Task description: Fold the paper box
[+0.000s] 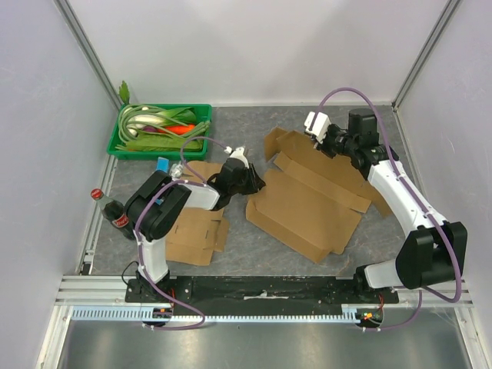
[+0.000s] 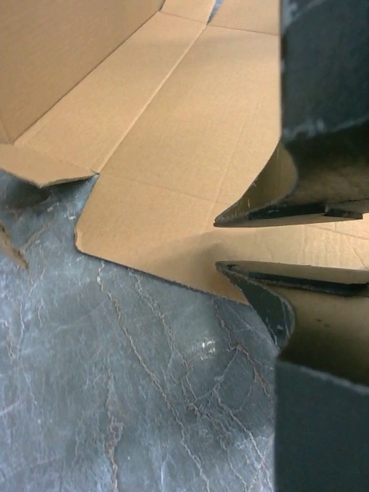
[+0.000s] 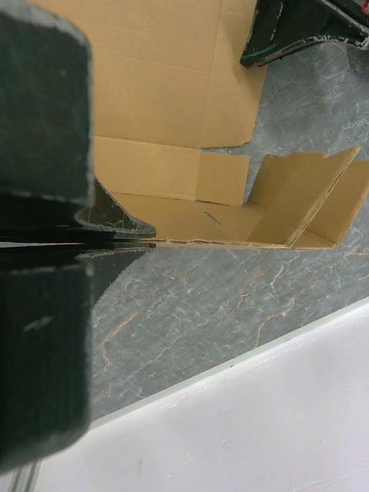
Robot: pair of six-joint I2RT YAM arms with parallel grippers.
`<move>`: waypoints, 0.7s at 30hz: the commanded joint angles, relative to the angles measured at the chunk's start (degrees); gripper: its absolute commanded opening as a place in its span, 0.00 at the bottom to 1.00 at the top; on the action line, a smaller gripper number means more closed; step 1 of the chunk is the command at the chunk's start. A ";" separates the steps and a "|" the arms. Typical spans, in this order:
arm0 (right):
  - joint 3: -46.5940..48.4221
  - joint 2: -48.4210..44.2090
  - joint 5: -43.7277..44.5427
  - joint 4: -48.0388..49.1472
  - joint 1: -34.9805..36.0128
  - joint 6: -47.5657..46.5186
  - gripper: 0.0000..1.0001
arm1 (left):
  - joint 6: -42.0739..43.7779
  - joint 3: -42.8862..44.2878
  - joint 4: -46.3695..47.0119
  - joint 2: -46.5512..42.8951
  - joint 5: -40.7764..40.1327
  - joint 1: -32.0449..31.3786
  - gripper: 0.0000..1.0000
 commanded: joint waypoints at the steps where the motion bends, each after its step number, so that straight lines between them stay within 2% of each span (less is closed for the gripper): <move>1: 2.28 0.61 -1.12 -1.46 -0.07 -0.25 0.00 | 5.21 -2.04 9.94 -2.44 1.39 0.26 0.34; 7: 2.27 -0.18 -0.42 -1.29 -0.07 -0.34 0.00 | 6.43 -2.39 14.43 -4.01 -0.10 0.87 0.53; 8: 2.19 -0.18 -0.42 -1.29 -0.07 -0.34 0.00 | 7.74 -2.13 14.35 -4.45 -0.37 1.05 0.59; 11: 2.19 -0.27 -0.59 -1.11 -0.07 -0.25 0.00 | 10.73 -0.12 12.86 -5.60 -1.51 1.75 0.64; 15: 2.28 -0.36 -0.41 -1.11 -0.07 -0.16 0.00 | 16.01 3.74 11.01 -6.22 -2.48 2.19 0.67; 16: 2.45 -0.36 -0.59 -1.11 -0.07 -0.08 0.00 | 18.45 4.54 10.57 -6.04 -0.57 2.19 0.67; 21: 2.37 -0.97 -0.68 -1.03 -0.07 0.10 0.00 | 20.32 9.90 7.75 -3.32 0.69 2.19 0.67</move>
